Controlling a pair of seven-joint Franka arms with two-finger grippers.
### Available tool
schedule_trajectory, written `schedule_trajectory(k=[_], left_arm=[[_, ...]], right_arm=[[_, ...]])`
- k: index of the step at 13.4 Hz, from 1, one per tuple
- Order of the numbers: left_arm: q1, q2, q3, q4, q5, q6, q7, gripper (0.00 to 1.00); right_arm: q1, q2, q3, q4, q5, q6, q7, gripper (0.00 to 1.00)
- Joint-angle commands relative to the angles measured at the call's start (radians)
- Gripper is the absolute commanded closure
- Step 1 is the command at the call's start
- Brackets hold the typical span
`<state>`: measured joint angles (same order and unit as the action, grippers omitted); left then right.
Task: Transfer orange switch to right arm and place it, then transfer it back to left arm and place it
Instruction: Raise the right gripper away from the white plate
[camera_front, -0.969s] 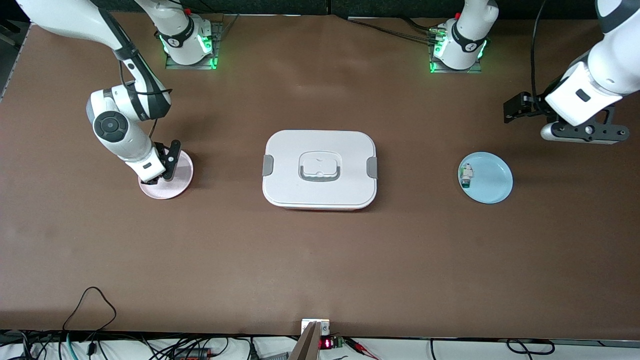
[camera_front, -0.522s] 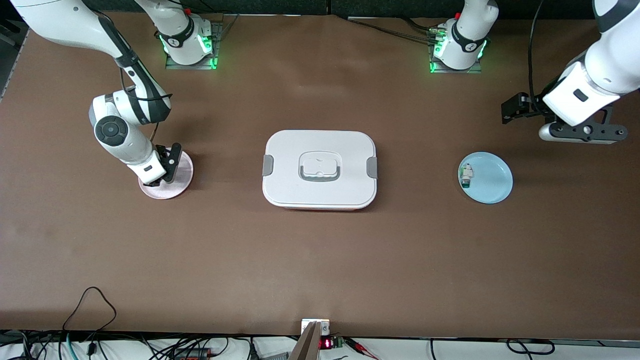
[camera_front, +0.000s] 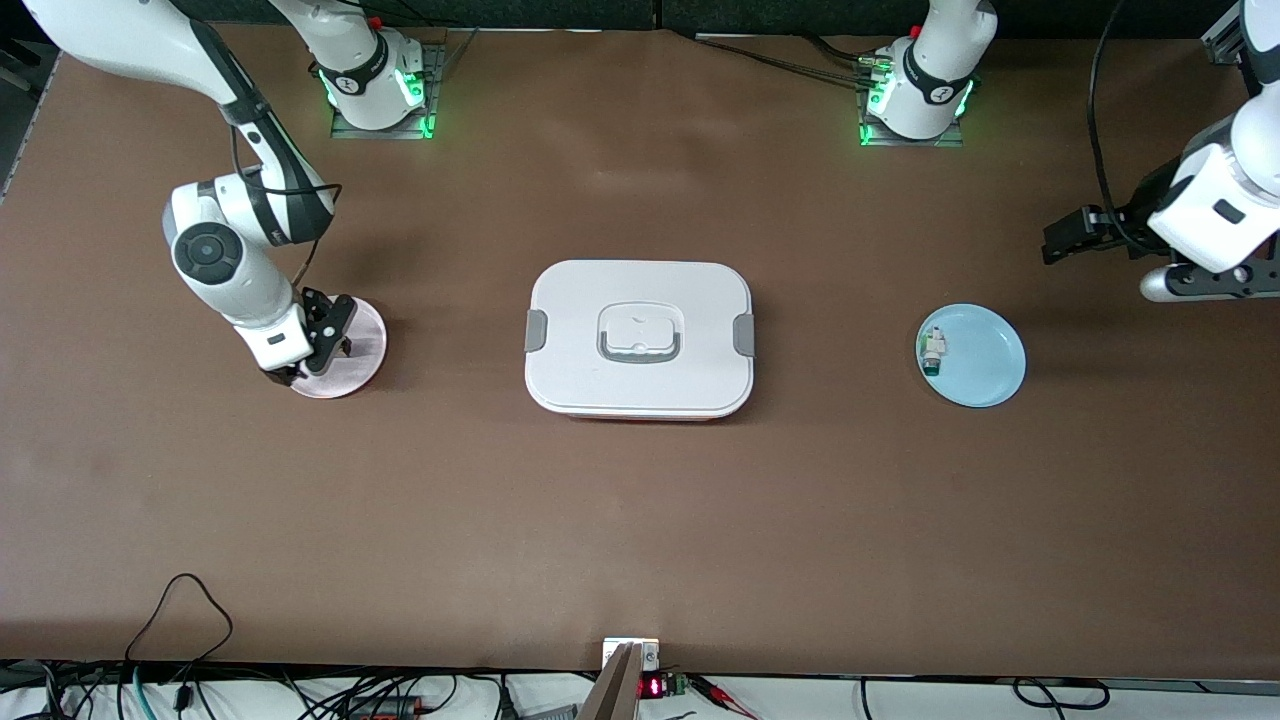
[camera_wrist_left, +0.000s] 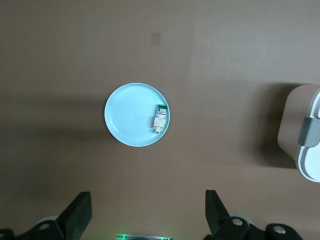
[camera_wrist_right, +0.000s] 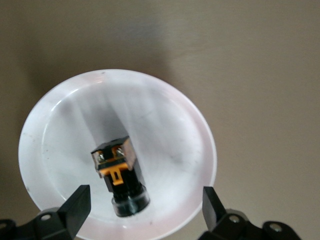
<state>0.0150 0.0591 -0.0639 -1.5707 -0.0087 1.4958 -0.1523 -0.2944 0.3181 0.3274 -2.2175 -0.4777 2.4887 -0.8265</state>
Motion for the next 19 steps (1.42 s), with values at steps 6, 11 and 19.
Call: schedule_trajectory(k=[6, 11, 19], left_arm=[[0.003, 0.007, -0.025, 0.023, 0.016, -0.009, -0.03, 0.0], [0.011, 0.002, -0.024, 0.018, 0.01, -0.009, -0.029, 0.0], [-0.035, 0.004, 0.007, 0.018, 0.009, -0.009, -0.029, 0.0]], right_arm=[[0.04, -0.08, 0.016, 0.251, 0.389, -0.301, 0.245, 0.0], [0.112, -0.135, 0.007, 0.406, 0.456, -0.535, 0.668, 0.0], [0.211, -0.189, -0.154, 0.752, 0.519, -0.976, 0.82, 0.0]])
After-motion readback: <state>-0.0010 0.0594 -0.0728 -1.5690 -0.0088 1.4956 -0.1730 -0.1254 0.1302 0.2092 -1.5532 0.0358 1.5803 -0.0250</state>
